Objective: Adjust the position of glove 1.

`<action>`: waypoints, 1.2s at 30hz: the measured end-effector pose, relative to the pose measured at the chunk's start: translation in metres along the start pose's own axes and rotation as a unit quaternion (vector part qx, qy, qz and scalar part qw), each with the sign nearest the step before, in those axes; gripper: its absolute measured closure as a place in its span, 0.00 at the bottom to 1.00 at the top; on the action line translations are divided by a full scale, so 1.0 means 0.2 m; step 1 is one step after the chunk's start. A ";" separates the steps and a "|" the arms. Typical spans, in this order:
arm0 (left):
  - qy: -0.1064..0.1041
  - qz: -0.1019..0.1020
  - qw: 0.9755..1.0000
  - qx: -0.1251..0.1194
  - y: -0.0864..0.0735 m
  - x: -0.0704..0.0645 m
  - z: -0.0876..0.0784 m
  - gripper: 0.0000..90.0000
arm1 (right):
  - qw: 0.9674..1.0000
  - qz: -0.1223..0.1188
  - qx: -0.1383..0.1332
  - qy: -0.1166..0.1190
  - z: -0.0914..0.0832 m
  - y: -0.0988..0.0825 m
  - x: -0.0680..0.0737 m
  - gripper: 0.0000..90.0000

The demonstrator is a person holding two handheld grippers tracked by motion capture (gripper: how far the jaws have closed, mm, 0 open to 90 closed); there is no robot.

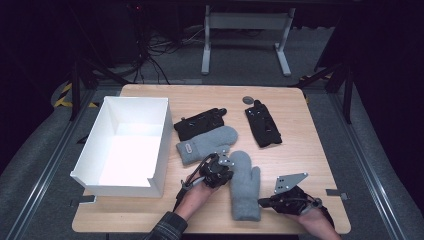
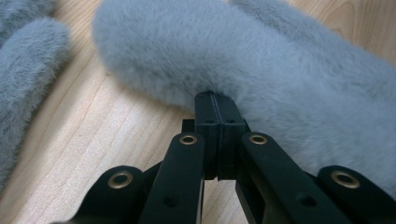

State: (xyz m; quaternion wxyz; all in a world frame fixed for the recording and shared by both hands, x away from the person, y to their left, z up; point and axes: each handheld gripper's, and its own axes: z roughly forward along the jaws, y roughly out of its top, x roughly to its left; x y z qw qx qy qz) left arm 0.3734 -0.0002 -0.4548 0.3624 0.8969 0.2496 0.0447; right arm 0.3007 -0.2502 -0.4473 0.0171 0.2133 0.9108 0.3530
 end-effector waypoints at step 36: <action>-0.011 0.003 1.000 -0.007 -0.01 0.04 -0.15 0.98 | 0.998 -0.047 -0.021 0.046 0.24 0.24 0.11 0.89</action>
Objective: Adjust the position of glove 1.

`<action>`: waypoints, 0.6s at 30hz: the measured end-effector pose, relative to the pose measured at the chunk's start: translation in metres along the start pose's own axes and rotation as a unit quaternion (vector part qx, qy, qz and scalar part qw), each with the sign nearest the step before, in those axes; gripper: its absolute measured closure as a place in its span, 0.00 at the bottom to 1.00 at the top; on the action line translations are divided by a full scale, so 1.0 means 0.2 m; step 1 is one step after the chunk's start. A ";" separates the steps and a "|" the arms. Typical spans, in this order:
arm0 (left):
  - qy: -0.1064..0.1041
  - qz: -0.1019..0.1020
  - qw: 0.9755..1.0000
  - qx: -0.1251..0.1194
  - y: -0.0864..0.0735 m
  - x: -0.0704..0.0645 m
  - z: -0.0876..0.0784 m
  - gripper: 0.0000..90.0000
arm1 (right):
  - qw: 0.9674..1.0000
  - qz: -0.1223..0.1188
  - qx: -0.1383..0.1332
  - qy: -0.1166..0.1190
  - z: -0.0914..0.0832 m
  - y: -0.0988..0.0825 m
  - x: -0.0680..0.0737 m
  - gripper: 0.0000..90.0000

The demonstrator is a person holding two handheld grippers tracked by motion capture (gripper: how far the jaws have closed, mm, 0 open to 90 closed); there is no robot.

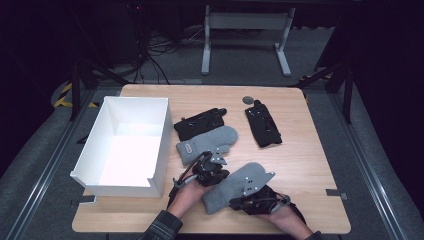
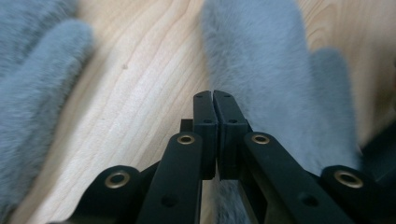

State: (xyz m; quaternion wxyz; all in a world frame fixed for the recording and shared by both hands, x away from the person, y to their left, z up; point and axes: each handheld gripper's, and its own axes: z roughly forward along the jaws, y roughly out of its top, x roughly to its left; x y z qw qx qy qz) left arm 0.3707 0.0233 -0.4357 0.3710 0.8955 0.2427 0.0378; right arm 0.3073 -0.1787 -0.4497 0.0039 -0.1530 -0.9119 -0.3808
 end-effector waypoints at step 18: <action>-0.036 0.025 0.998 0.036 -0.01 -0.11 0.07 1.00 | 0.975 0.108 -0.031 -0.191 -0.44 -0.34 -0.25 0.33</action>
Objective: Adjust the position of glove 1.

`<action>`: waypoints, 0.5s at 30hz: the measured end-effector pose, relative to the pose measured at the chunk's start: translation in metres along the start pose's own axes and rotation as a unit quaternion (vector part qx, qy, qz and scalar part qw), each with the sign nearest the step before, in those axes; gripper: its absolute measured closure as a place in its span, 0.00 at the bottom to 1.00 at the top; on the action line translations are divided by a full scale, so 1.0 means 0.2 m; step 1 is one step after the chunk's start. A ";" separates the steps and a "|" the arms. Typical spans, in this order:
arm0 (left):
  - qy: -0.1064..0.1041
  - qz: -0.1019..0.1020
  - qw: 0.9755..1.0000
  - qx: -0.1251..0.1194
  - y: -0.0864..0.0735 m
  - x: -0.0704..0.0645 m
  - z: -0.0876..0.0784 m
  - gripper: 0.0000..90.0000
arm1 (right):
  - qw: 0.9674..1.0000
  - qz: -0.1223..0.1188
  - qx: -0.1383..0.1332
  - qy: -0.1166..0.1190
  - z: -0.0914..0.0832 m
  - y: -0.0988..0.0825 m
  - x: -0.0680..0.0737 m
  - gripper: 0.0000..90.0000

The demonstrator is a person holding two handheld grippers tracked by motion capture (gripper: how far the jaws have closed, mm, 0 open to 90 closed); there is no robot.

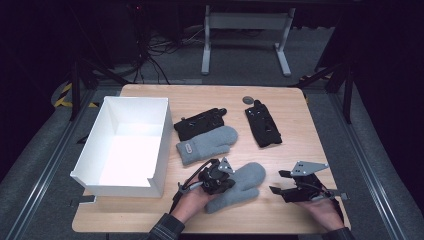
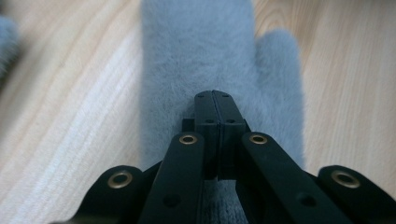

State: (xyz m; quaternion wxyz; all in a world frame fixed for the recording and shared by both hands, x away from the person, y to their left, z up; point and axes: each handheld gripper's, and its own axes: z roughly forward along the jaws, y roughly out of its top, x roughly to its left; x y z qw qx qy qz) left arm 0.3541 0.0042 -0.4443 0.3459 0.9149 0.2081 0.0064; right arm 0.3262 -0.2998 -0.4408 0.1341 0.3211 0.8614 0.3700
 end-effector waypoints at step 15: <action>-0.002 0.015 1.000 -0.014 -0.07 -0.03 -0.12 0.91 | 0.998 0.039 0.017 -0.054 0.01 -0.09 -0.15 0.27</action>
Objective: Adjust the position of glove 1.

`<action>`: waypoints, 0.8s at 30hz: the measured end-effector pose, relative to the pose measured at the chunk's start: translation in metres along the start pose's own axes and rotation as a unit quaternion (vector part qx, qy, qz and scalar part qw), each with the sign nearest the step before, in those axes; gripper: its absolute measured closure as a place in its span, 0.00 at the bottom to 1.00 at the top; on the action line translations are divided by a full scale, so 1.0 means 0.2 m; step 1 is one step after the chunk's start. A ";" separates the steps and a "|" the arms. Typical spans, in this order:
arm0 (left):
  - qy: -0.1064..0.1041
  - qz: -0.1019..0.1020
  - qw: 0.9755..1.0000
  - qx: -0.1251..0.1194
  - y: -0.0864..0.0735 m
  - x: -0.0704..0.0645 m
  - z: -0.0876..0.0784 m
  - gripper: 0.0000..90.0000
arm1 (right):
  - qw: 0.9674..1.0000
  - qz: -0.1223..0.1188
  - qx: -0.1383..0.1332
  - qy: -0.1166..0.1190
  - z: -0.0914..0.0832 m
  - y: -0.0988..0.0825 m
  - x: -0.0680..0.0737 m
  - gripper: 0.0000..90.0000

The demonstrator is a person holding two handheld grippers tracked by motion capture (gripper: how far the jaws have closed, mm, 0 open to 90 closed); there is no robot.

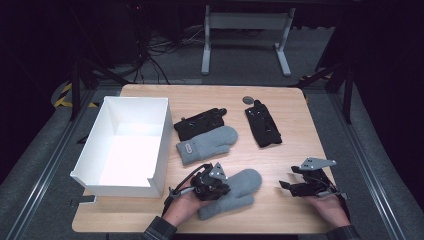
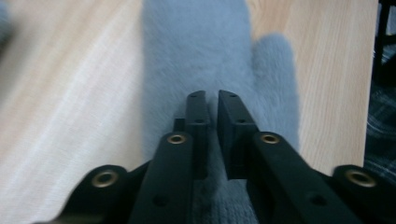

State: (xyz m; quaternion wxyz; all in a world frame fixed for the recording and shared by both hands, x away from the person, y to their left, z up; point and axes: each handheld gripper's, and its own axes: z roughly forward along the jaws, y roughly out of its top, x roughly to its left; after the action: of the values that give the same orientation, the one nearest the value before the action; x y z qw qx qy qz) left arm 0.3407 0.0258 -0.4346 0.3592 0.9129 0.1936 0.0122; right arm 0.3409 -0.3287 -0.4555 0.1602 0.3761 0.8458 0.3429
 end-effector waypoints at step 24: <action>0.117 -0.044 0.992 -0.030 0.13 0.37 -0.04 0.80 | 1.000 0.001 -0.023 -0.011 0.04 -0.06 -0.02 0.17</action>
State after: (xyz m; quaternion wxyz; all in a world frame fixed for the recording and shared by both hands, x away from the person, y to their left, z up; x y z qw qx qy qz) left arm 0.4164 0.0401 -0.4198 0.3610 0.8848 0.2736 0.1090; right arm 0.3420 -0.3327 -0.4692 0.1781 0.3767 0.8353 0.3586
